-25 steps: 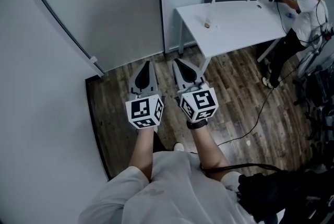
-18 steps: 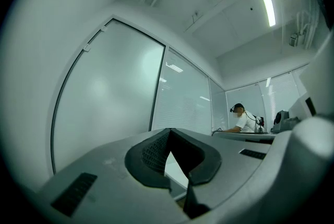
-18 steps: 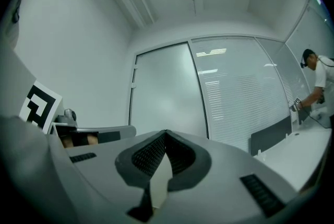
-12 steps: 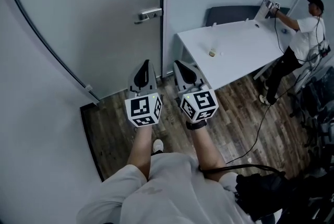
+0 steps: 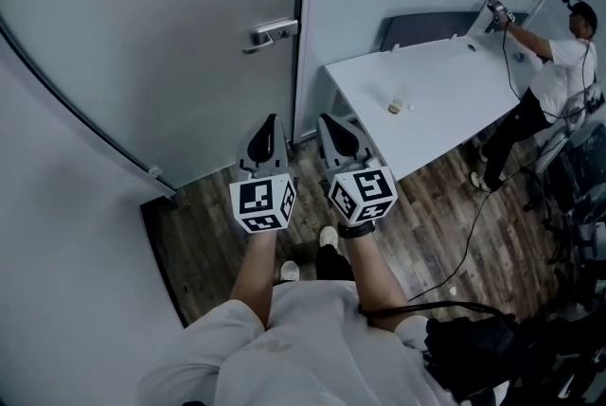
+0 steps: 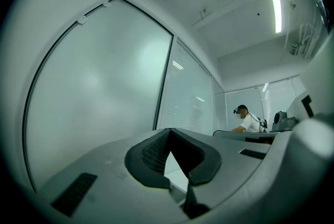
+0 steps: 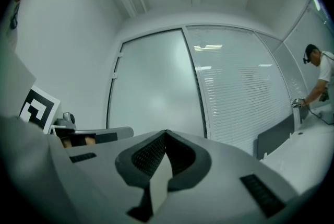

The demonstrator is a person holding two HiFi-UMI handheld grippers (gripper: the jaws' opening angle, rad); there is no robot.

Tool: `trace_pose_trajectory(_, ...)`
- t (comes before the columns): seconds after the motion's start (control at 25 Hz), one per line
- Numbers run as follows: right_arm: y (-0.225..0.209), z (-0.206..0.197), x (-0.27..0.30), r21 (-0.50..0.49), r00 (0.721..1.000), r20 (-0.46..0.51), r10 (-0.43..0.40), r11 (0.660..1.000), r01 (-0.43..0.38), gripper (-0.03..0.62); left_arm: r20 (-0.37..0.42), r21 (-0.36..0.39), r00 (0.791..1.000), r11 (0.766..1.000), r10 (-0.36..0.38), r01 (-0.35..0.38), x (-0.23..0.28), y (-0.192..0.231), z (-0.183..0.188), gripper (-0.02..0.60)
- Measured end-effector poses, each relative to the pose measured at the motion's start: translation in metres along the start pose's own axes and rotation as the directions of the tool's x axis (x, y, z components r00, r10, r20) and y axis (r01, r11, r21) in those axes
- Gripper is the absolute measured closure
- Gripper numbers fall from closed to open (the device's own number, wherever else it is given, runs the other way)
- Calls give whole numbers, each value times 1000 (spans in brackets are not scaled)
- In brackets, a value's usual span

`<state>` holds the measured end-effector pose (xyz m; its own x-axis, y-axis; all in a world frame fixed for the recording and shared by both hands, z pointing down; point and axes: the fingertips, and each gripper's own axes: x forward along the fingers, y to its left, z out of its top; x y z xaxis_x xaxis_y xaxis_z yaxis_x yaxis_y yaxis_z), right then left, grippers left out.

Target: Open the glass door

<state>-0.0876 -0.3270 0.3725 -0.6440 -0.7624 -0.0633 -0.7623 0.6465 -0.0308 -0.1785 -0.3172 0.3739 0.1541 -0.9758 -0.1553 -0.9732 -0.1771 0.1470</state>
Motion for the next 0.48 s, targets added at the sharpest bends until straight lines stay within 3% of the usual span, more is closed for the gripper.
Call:
trace_pose_trajectory(0.24,-50,-5,55,22,999,17,42,999,-42,591,9,28,999,999,38,-39,69,11,-9,580)
trace_pose_trajectory(0.48,-115,17,131,40,993,71,96,994,-99,591,33,91,997,993,72,-75,152,17,0,580)
